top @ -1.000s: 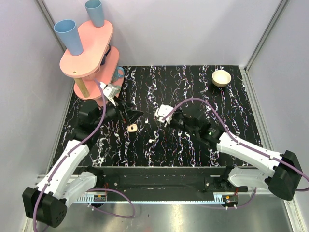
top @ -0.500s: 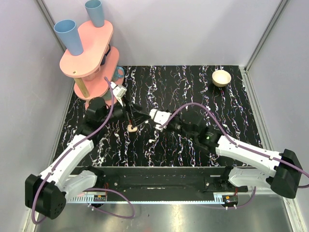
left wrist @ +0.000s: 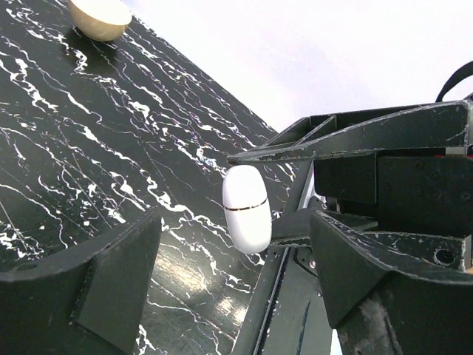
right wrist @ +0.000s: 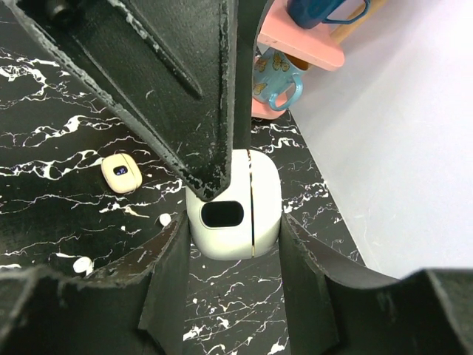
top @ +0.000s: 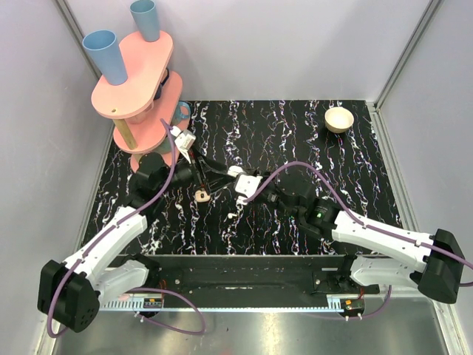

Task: Insert the wireless bluetooth earbuds into the charging case
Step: Pass from the right arm to the left

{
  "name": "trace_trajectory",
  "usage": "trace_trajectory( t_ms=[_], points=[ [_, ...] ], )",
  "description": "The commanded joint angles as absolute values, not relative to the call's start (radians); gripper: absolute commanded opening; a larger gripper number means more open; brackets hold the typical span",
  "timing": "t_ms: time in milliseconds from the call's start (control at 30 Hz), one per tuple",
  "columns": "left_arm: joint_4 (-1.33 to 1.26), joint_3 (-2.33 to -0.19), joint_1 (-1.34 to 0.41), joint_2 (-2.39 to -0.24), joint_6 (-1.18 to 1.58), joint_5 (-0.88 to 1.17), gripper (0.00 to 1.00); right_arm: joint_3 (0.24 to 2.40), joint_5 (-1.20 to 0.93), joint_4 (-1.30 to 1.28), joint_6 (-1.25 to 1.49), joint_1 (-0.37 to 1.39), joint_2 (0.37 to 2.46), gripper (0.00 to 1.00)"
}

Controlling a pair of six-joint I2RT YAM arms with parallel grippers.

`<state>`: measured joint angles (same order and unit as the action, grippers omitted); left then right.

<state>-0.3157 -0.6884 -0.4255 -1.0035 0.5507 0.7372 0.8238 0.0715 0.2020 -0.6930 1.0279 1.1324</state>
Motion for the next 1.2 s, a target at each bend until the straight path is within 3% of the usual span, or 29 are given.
trace_trajectory(
  t_ms=[0, 1167],
  points=[
    [-0.425, -0.673, -0.446, -0.993, 0.577, 0.727, 0.84, 0.819, 0.104, 0.273, -0.715, 1.043, 1.097, 0.17],
    [-0.472, -0.692, -0.480, -1.066, 0.587, 0.710, 0.61, 0.796, 0.104, 0.291, -0.721, 1.060, 1.060, 0.17]
  ],
)
